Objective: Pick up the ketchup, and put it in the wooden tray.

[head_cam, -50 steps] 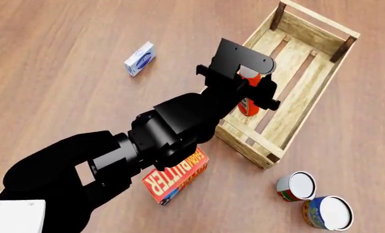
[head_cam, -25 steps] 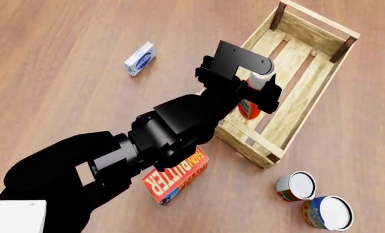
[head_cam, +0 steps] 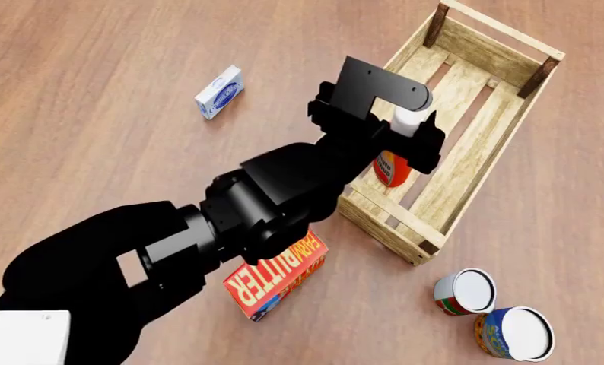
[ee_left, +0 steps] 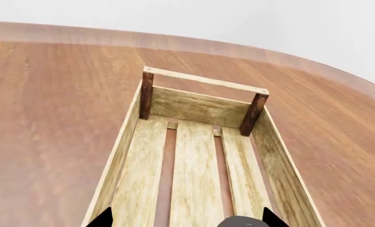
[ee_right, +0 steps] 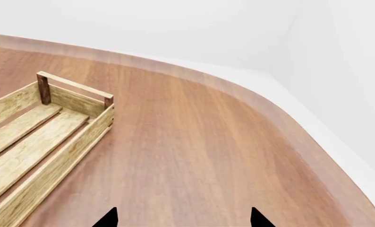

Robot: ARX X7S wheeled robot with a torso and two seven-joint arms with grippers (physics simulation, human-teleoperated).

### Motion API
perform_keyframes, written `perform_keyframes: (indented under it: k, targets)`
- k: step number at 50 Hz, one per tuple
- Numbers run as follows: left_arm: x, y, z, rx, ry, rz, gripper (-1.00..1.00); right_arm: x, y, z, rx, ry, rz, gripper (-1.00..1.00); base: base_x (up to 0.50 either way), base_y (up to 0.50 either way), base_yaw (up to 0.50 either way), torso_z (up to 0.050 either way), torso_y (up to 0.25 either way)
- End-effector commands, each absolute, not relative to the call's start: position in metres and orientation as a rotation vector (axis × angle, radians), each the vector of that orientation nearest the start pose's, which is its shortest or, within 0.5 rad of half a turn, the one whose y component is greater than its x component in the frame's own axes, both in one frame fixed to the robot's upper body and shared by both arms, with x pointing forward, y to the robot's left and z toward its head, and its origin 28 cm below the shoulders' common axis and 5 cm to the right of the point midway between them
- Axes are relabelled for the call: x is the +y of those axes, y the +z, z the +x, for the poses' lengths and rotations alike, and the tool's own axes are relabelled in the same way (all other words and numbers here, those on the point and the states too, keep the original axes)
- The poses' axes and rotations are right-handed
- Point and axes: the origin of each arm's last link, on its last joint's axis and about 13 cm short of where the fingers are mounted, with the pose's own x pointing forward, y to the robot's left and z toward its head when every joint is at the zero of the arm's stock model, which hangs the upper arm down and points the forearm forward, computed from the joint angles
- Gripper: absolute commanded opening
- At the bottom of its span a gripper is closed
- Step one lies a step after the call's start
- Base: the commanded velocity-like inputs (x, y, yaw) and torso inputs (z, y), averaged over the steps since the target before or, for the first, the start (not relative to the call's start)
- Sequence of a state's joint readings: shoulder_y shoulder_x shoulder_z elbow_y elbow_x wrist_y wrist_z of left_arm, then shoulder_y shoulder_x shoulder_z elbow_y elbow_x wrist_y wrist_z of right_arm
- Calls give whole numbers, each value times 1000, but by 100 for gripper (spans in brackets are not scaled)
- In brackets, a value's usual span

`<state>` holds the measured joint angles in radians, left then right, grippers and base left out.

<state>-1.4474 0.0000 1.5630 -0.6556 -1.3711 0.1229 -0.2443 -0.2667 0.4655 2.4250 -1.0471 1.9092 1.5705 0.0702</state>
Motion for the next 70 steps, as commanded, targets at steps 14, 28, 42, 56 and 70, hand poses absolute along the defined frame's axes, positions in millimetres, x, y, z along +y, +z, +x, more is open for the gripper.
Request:
perform_keyframes:
  k: [14,28,42,56,70]
  targets:
    - [36,249,358,-144,-762,26,100,-225,213,-19,-162,-469,-71,100,0,0,0,0,0]
    - [31,281,353,-211,-775,20,100,-225,213,-19,-174,-455,-74,100,0,0,0,0,0]
    - [32,310,350,-244,-753,127,100,-202,214,21,-185,-320,-48,100,0,0,0,0,0]
    - [59,308,324,-205,-697,210,100,-192,220,22,-193,-227,-97,100,0,0,0,0,0]
    - [66,301,324,-140,-573,161,100,-178,225,38,-185,-158,-117,100,0,0,0,-4,57]
